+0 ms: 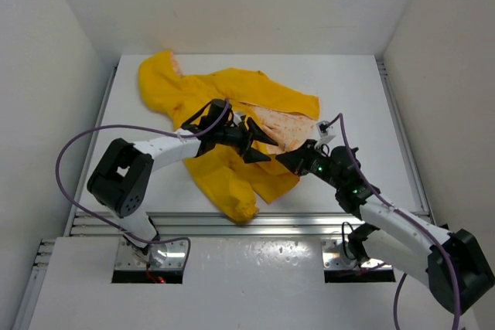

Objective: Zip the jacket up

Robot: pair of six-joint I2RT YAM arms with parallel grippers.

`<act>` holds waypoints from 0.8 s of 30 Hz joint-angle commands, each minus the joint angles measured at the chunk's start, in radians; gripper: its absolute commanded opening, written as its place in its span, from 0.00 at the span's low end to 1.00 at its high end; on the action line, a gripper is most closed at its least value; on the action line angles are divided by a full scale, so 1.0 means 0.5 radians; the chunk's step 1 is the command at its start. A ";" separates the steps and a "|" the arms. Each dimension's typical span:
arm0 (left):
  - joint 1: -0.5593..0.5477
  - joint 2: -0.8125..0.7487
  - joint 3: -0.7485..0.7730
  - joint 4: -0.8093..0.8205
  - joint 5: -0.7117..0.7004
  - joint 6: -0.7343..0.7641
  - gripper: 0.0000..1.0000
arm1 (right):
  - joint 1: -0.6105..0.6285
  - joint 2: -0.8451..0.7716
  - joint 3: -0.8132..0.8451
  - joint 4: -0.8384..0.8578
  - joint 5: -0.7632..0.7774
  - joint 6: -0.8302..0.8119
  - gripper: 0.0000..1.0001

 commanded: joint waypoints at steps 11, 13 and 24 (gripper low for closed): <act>-0.026 0.001 -0.023 0.079 0.049 -0.078 0.57 | 0.090 0.074 0.136 0.192 -0.003 0.024 0.00; -0.026 0.020 -0.002 0.104 0.049 -0.099 0.57 | 0.103 0.068 0.142 0.199 -0.027 0.018 0.00; -0.007 0.081 0.017 0.184 0.049 -0.136 0.33 | 0.182 -0.015 0.118 0.171 -0.076 -0.040 0.00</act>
